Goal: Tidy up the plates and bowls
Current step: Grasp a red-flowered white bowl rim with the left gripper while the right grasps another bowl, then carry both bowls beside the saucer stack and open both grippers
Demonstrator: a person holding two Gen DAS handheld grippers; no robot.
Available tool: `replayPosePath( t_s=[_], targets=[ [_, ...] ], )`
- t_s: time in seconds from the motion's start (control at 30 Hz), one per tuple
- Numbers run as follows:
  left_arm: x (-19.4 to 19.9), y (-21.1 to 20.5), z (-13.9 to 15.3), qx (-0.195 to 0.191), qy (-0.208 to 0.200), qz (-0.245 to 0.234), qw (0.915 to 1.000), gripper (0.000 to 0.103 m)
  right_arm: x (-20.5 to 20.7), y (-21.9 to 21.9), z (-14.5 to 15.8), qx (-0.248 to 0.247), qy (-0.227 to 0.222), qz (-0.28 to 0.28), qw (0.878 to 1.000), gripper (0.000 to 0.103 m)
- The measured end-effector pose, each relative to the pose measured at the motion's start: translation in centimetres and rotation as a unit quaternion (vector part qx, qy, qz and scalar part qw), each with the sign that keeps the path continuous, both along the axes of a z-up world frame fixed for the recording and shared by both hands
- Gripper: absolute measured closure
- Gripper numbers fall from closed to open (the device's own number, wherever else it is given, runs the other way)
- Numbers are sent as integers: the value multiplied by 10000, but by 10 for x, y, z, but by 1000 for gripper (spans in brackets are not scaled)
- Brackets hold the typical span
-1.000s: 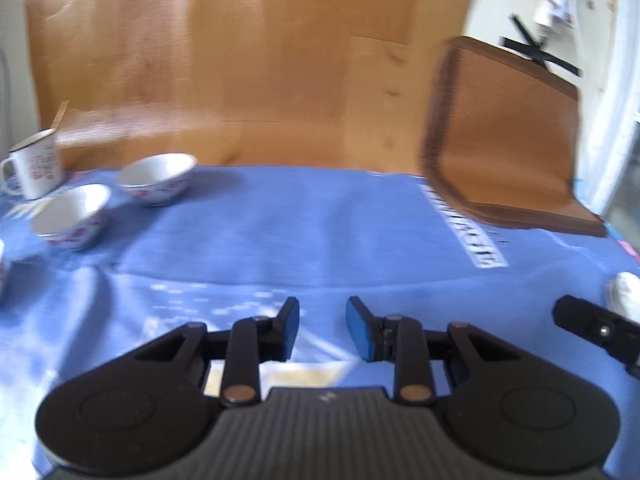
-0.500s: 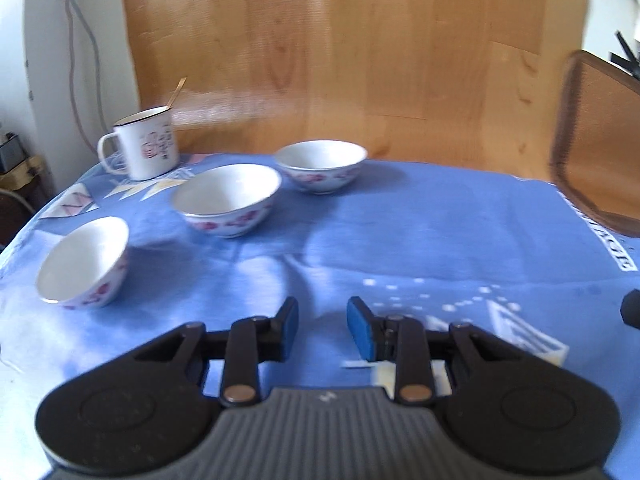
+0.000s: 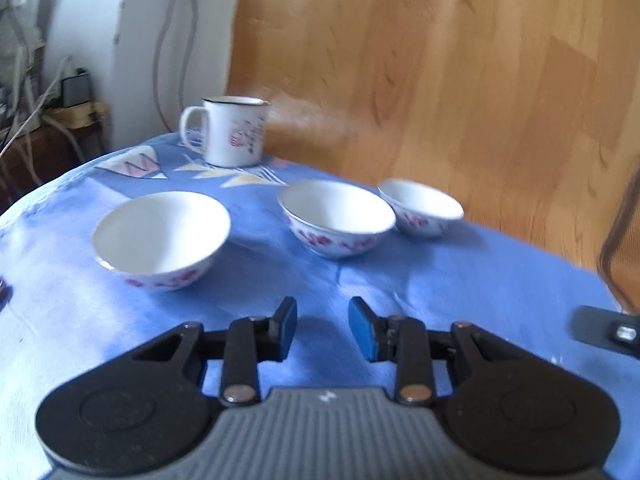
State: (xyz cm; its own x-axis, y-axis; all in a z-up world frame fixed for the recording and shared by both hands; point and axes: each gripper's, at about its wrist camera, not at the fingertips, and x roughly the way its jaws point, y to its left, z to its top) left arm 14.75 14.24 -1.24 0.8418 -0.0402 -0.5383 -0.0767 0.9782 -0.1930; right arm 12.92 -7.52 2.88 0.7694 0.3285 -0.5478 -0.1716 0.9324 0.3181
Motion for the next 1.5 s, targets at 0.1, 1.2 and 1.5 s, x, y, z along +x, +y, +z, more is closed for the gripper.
replayPosePath(
  t_s=[0.1, 1.2, 1.5],
  targets=[
    [-5, 6, 2, -118, -197, 168, 9996, 73, 27, 21, 1, 111, 201, 254, 9994, 72],
    [-10, 0, 2, -908, 46, -757, 9930, 75, 42, 8, -10, 529, 1401, 288, 9883, 95],
    [-17, -39, 13, -1276, 689, -1084, 9835, 94, 4, -29, -5, 575, 1006, 7, 9933, 96]
  ],
)
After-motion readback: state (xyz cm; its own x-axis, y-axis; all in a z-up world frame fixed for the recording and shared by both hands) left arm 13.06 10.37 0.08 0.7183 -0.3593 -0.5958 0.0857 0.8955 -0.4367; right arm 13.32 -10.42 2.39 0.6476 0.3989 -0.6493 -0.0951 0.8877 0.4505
